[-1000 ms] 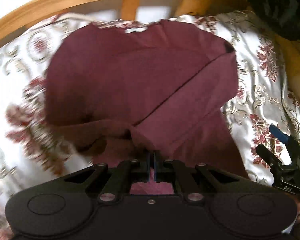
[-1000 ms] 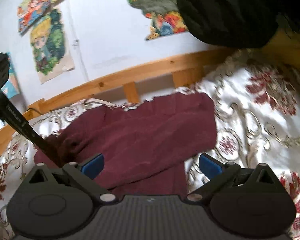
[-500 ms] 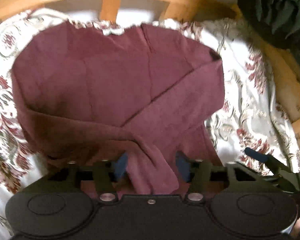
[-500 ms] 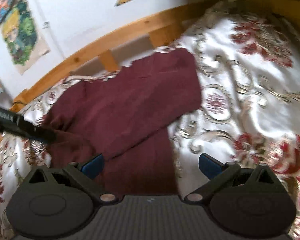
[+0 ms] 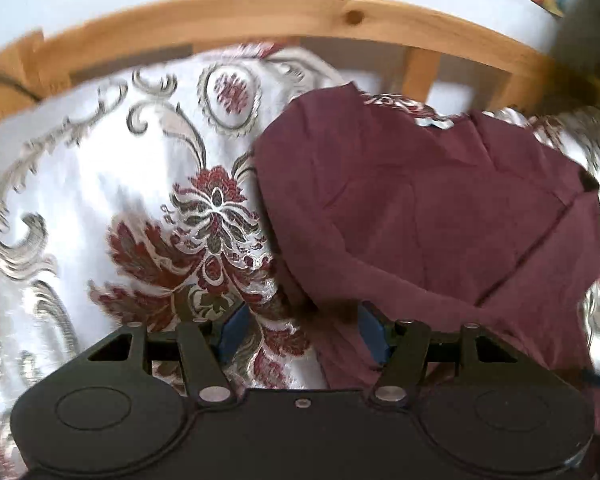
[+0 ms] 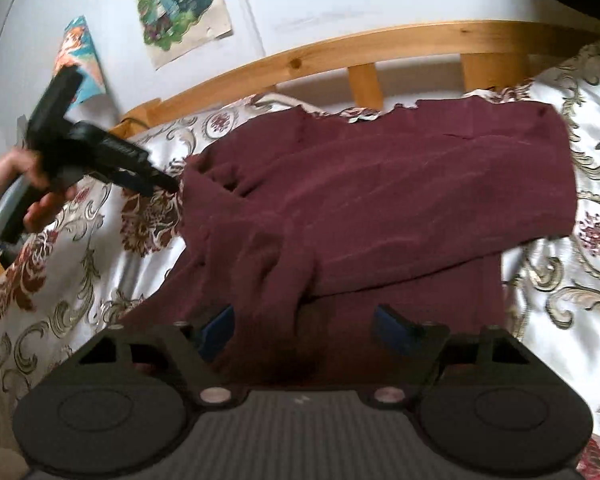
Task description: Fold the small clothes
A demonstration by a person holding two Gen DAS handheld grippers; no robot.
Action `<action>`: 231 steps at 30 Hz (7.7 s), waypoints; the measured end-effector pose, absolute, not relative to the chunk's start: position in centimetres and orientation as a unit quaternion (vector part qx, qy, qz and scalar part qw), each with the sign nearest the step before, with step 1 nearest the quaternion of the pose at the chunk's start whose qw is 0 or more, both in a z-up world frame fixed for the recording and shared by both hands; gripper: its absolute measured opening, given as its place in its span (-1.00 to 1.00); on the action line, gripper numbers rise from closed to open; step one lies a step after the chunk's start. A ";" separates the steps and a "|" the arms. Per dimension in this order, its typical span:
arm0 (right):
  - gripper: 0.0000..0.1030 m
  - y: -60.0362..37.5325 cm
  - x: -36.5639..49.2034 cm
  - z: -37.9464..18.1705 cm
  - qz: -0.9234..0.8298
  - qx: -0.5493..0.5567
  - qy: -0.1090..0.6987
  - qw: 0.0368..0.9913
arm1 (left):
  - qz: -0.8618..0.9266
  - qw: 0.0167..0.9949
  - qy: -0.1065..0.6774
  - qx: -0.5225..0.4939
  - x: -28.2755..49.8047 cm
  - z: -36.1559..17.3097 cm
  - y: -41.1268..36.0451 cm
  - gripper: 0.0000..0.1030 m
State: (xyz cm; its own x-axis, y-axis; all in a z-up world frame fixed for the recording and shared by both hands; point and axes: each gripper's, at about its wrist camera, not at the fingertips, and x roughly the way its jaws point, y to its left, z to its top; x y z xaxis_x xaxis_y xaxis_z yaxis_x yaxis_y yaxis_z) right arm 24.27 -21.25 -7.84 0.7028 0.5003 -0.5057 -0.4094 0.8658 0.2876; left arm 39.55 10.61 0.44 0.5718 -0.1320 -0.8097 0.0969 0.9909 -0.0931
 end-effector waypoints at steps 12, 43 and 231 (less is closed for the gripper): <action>-0.93 -20.3 25.7 -9.3 0.262 0.090 0.311 0.909 | -0.025 0.886 0.446 -0.122 45.2 1.0 10.3 -0.97; 0.03 -25.4 27.0 -9.2 0.199 0.179 0.341 0.901 | -0.097 0.910 0.397 -0.069 44.0 -2.0 9.4 0.16; -0.51 -25.0 27.7 -9.7 0.209 0.144 0.369 0.894 | -0.218 0.911 0.338 -0.096 20.7 -5.9 0.7 0.98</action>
State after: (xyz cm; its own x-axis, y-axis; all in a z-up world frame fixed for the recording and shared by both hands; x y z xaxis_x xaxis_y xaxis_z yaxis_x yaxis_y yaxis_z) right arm 27.73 -24.99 -9.71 0.6399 0.4801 -0.6000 -0.2675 0.8711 0.4118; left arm 20.65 0.68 -5.86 0.6771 -0.4622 -0.5727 0.3320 0.8863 -0.3227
